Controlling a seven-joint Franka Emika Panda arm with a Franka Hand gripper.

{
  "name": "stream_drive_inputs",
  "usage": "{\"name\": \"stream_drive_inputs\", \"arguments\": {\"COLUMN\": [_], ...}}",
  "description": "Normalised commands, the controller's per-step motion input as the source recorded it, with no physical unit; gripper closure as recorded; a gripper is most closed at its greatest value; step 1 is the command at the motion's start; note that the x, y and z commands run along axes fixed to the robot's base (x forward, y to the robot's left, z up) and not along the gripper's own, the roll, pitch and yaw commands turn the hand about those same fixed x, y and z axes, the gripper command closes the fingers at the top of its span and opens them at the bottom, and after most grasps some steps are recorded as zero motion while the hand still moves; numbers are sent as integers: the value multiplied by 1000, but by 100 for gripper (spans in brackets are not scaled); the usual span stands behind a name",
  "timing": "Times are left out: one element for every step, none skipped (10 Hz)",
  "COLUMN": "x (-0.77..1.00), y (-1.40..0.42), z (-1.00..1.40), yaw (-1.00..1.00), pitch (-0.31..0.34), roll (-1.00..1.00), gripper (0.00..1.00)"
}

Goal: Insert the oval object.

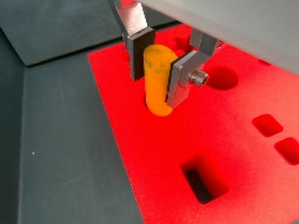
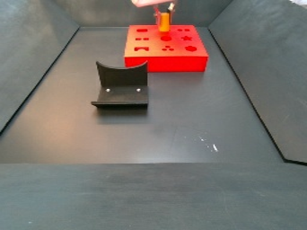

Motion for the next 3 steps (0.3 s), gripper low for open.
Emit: {"name": "stream_drive_inputs", "arguments": {"x": [0,0,0], "y": [0,0,0], "z": [-417,-69,0], "yaw": [0,0,0], "pitch": [-76,0,0], "roll": [26,7,0], "gripper": [100,100,100]}}
